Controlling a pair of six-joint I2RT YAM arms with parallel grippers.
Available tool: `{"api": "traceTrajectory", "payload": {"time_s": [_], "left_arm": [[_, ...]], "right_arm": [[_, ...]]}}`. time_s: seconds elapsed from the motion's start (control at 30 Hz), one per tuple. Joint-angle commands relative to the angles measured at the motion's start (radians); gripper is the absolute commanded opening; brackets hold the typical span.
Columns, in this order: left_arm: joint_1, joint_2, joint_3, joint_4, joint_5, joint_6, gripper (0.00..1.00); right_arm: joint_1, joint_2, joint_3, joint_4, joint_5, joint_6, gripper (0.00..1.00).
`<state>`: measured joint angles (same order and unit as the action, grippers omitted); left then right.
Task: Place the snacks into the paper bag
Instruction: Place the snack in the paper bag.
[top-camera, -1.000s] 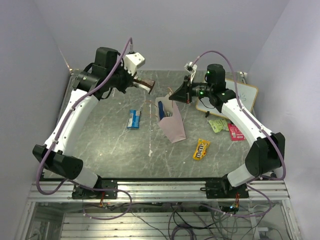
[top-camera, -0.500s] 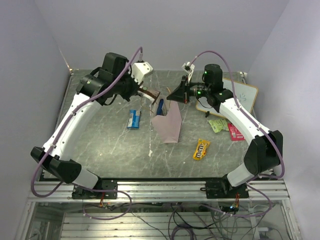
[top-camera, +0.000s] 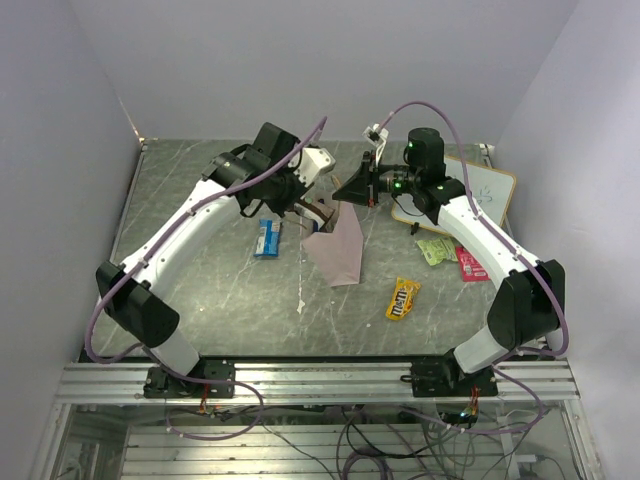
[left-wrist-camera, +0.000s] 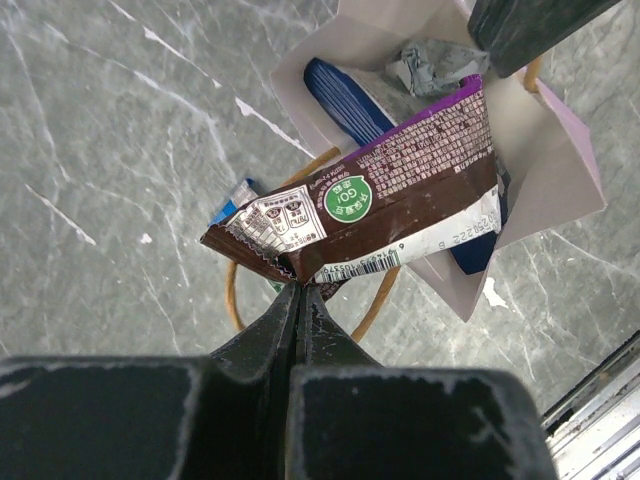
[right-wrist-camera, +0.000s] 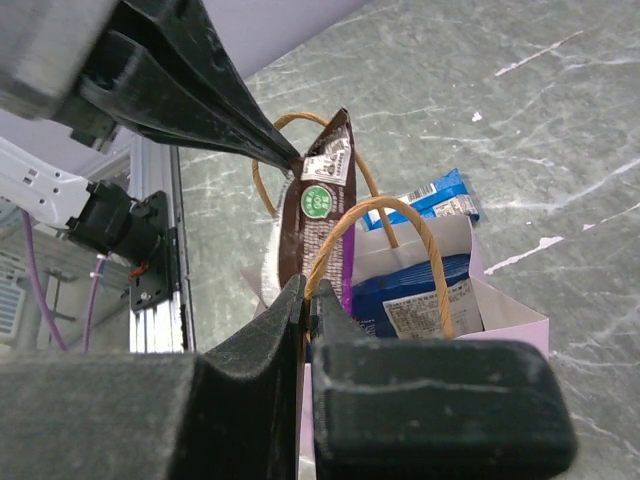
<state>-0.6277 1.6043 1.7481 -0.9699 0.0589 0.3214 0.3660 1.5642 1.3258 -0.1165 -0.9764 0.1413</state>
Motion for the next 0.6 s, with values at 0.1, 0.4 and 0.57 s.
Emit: {"api": "traceTrajectory", "payload": {"time_s": [0.1, 0.4, 0.57], "left_arm": [[-0.010, 0.006, -0.044, 0.079, -0.056, -0.072, 0.07], [-0.012, 0.041, -0.049, 0.116, -0.016, -0.110, 0.08], [-0.015, 0.034, -0.051, 0.135, 0.016, -0.115, 0.09]], "right_arm": [[-0.010, -0.022, 0.003, 0.049, -0.024, 0.022, 0.00], [-0.011, -0.025, -0.025, 0.065, -0.059, 0.016, 0.00], [-0.012, -0.021, -0.014, 0.056, -0.060, 0.008, 0.00]]}}
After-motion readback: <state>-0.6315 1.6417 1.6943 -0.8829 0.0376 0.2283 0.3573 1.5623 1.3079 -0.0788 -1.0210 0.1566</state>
